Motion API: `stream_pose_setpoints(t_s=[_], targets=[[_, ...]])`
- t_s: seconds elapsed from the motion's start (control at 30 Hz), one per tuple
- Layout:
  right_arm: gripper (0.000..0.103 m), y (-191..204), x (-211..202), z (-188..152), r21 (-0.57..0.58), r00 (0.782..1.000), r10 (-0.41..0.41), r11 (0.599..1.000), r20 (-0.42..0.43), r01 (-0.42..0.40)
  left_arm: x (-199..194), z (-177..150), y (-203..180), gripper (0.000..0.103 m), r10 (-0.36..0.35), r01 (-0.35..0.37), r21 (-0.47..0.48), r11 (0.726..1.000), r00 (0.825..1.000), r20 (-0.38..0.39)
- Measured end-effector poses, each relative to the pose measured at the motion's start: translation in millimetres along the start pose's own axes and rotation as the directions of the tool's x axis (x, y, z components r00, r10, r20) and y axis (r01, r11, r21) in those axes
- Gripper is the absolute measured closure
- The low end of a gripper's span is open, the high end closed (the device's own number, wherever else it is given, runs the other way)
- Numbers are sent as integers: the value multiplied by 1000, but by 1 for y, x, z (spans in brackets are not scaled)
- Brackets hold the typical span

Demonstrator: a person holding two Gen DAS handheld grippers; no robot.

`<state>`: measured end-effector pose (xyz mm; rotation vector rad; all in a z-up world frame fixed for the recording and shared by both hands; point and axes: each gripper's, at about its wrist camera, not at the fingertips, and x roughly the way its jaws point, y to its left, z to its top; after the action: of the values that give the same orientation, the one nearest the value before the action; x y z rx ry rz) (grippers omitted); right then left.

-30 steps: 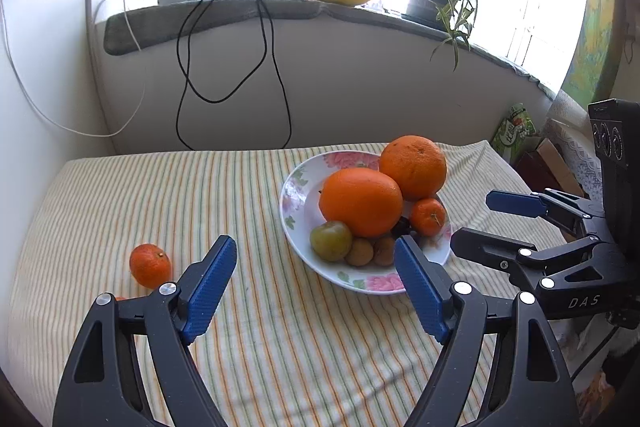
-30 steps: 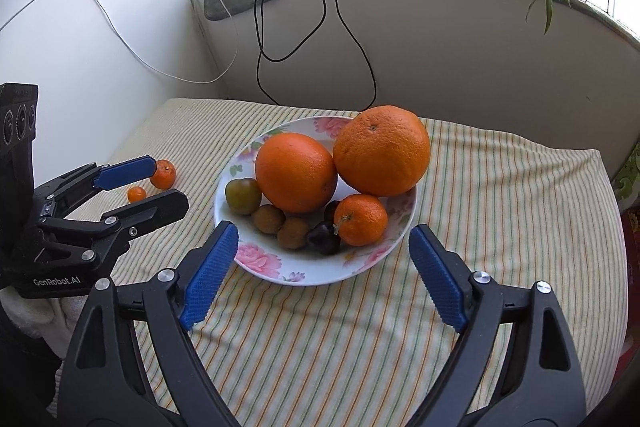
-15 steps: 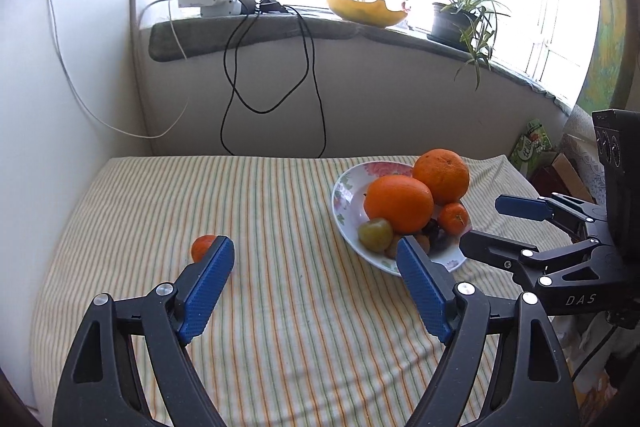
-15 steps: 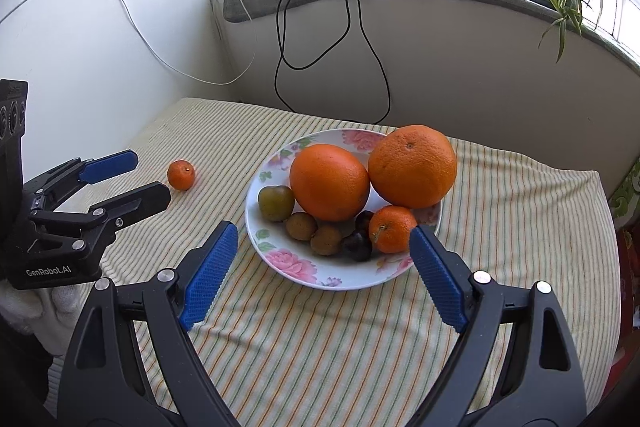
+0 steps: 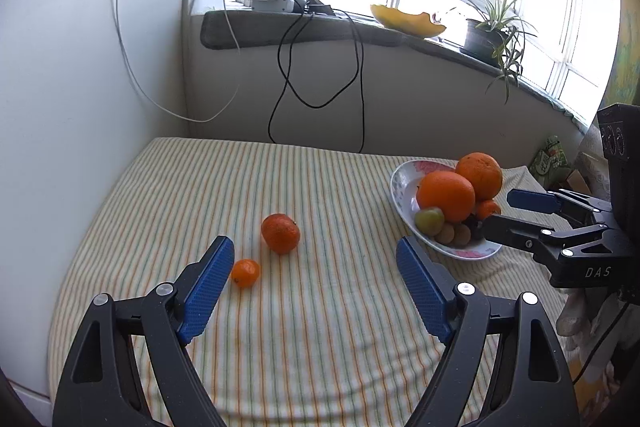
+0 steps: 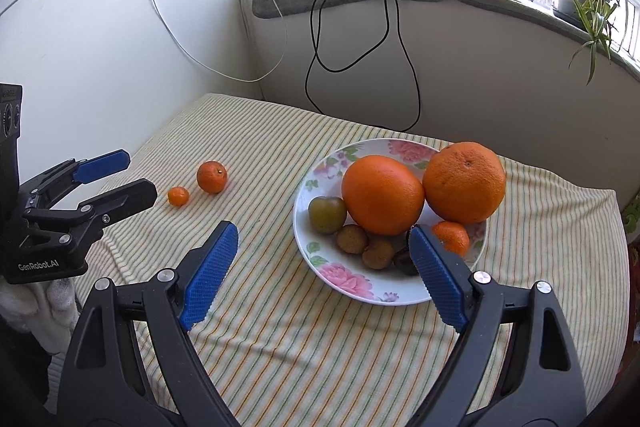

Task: Organize fruits
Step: 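Move both open grippers toward the two citrus fruits on the cloth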

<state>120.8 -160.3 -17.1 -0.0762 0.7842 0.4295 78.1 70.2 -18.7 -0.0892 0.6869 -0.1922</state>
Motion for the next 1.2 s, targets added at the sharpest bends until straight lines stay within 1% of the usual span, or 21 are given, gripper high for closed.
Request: stream_pose_setpoints(t_s=[0.27,0.5,0.57,0.67,0.8,0.93,1.1,1.2], targets=[[13,18,14,11,-9,999,53,999,-11,-53,-2,-19,39,20,37,-37,-35,999,999,-16],[13,35,36,22,-2,993,112,994,-37,-113,9,-33,59,22,18,-22,-58,998,998,-57],[13,41,44,25,0,990,131,991,-46,-131,14,-34,62,28,7,-11,-62,998,998,-68],[13,50,56,31,2,987,150,989,-63,-150,21,-36,64,32,-11,6,-65,998,997,-82],[13,62,72,36,-2,982,167,986,-85,-168,28,-38,67,33,-24,17,-70,997,995,-94],[13,68,89,41,14,974,194,981,-113,-194,34,-37,68,37,-39,31,-69,997,994,-105],[13,74,110,42,40,964,219,976,-151,-216,40,-34,68,38,-49,42,-65,997,993,-109],[13,78,121,43,40,961,221,975,-169,-217,44,-33,68,38,-57,50,-63,997,992,-109]])
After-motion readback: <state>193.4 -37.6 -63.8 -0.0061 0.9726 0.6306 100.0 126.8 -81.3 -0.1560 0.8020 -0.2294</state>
